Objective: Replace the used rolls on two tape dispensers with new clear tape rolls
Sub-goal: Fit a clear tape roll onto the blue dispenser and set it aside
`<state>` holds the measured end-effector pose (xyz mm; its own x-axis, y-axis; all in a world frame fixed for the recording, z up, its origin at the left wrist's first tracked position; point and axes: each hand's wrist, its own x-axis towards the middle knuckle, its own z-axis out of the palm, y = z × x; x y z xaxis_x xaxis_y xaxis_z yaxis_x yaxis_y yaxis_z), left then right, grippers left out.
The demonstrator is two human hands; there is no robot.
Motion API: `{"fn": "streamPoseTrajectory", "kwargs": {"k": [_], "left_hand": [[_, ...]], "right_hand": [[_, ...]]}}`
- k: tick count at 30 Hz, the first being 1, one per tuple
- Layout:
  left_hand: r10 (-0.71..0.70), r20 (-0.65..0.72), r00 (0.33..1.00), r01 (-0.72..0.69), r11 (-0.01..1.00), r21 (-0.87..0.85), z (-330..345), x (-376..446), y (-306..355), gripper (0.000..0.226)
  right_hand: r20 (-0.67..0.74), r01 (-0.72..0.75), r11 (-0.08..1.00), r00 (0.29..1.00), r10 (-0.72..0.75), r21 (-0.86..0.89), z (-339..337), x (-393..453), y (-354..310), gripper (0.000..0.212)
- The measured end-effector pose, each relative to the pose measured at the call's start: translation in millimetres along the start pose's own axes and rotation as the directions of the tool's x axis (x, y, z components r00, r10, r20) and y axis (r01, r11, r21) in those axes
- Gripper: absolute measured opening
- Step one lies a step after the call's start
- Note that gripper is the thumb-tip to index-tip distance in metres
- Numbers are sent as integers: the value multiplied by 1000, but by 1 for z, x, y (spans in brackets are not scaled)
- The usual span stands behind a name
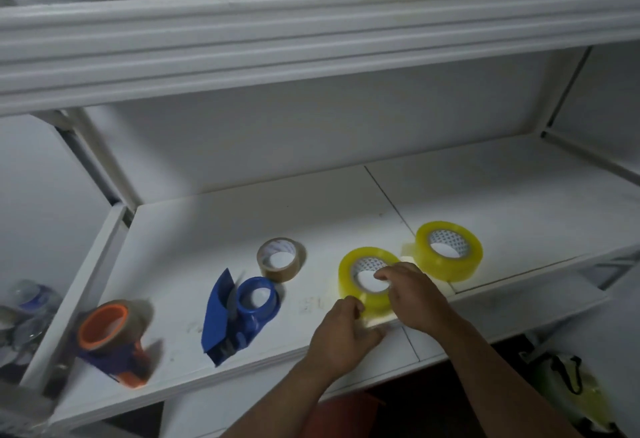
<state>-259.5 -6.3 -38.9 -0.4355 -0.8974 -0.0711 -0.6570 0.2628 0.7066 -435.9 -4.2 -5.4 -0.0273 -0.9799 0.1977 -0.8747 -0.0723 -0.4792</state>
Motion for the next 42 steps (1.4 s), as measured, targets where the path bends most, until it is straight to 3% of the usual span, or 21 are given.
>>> {"fn": "streamPoseTrajectory", "kwargs": {"k": [5, 8, 10, 17, 25, 32, 42], "left_hand": [[-85, -100, 991, 69, 987, -148, 17, 3, 4, 34], [-89, -146, 985, 66, 986, -153, 23, 3, 4, 13], [-83, -171, 982, 60, 989, -136, 25, 3, 3, 12], [-107, -185, 977, 83, 988, -133, 22, 7, 0, 17], [-168, -255, 952, 108, 967, -232, 5, -1, -16, 13], [-169, -354, 920, 91, 970, -225, -12, -13, -27, 14], [-212, -443, 871, 13, 912, -410, -45, -8, -17, 11]], "right_hand": [[276, 88, 992, 959, -59, -92, 2, -4, 11, 47], [328, 139, 982, 940, -90, -131, 2, -4, 18, 50], [347, 166, 974, 932, -105, -151, 2, -5, 20, 53], [282, 227, 941, 947, -153, -252, 8, -3, 23, 43], [256, 281, 935, 940, -223, -217, 23, 2, 5, 43], [193, 315, 946, 936, -296, -77, 37, 4, -15, 43], [216, 206, 963, 946, -240, 172, 19, 25, -47, 33]]}}
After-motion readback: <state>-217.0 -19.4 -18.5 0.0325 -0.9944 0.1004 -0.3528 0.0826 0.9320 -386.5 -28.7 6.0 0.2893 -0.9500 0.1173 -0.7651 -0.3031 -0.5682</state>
